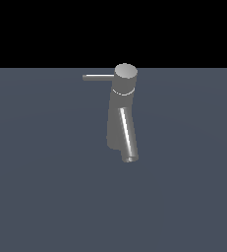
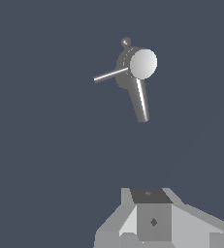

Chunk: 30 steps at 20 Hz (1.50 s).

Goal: Turn on the faucet by rotating a designated handle.

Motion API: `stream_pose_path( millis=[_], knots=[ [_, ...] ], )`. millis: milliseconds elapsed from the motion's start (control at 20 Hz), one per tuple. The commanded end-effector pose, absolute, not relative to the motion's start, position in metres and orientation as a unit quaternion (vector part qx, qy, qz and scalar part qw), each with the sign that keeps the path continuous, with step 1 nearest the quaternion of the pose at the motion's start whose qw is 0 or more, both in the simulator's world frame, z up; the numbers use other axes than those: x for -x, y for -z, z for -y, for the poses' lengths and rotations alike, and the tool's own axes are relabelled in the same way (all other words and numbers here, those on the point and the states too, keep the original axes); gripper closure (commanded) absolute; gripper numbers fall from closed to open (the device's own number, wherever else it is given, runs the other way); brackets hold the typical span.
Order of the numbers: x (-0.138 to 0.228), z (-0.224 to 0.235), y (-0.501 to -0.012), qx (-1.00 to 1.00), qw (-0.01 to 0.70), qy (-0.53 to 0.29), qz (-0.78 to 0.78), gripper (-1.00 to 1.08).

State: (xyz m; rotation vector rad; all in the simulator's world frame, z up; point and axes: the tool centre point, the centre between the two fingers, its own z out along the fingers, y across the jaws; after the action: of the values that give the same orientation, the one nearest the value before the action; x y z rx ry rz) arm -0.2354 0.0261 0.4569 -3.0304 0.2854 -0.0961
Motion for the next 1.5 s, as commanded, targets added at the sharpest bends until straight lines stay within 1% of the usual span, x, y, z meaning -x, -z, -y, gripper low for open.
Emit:
stream_pose_path(
  millis=[0, 700, 1450],
  knots=[
    [0.229, -0.031, -0.446, 0.99, 0.058, 0.04, -0.125, 1.08],
    [0.183, -0.056, -0.39, 0.944, 0.113, 0.091, -0.298, 1.08],
    [0.125, -0.069, -0.344, 0.866, 0.162, 0.137, -0.452, 1.08]
  ],
)
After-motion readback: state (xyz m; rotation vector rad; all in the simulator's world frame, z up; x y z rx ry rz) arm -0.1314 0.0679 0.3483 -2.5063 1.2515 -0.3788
